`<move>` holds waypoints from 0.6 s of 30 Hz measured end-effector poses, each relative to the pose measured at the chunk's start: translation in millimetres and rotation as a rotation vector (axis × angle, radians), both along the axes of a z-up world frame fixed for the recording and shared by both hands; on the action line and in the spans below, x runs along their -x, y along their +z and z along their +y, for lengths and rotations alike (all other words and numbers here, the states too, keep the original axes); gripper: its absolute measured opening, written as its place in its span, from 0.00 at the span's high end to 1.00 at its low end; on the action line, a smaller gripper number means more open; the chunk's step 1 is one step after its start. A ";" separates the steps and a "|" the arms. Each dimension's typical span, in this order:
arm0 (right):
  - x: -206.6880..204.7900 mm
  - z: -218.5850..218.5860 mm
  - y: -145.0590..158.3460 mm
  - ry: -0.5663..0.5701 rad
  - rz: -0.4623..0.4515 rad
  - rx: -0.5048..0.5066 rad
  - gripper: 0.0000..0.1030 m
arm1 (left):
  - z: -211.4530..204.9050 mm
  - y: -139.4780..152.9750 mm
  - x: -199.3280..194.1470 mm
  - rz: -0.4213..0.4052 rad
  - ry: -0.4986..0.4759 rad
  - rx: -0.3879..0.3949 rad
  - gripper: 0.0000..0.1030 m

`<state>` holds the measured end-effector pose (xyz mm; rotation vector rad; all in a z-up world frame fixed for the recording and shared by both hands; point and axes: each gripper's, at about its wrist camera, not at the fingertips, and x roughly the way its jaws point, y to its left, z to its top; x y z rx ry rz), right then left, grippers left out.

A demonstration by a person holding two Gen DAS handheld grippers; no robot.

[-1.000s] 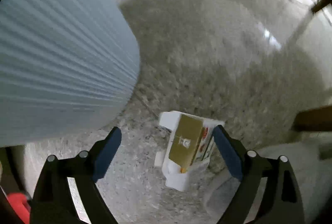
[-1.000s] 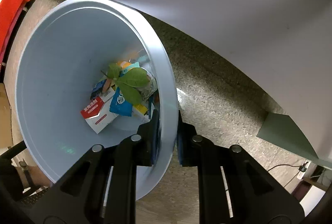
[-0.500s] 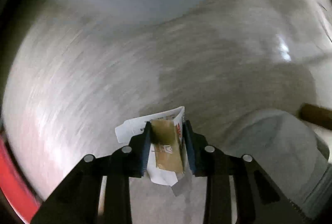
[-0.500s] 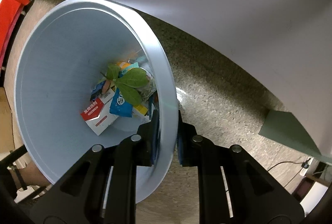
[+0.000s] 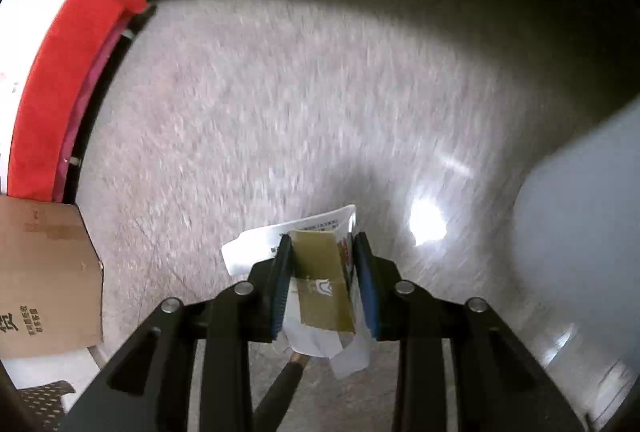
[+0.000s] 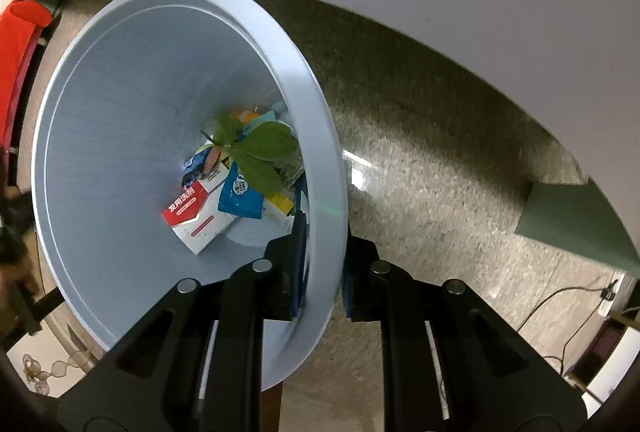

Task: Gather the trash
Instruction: 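Lift the white box over the wastebasket and open the left tool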

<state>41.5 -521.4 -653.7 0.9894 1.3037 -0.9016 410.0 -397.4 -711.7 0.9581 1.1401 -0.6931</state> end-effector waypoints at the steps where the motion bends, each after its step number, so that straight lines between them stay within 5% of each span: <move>1: 0.8 0.3 -0.1 -0.004 -0.001 -0.002 0.85 | -13.7 12.4 -0.1 0.015 0.011 0.038 0.71; 7: 6.8 -1.0 -1.1 -0.019 -0.039 -0.021 0.85 | -77.8 89.3 48.3 0.103 -0.095 0.186 0.71; 13: 19.8 0.6 2.0 -0.070 -0.130 -0.073 0.83 | -97.7 141.9 138.6 0.183 -0.116 0.242 0.70; 14: 24.3 0.3 8.0 -0.081 -0.156 -0.070 0.79 | -98.6 141.7 152.4 0.205 -0.111 0.241 0.70; 16: 32.4 -1.6 18.0 -0.103 -0.202 -0.074 0.34 | -95.6 143.3 178.1 0.255 -0.114 0.220 0.69; 18: 39.8 -3.1 30.4 -0.115 -0.229 -0.060 0.34 | -93.6 140.0 203.4 0.284 -0.123 0.206 0.68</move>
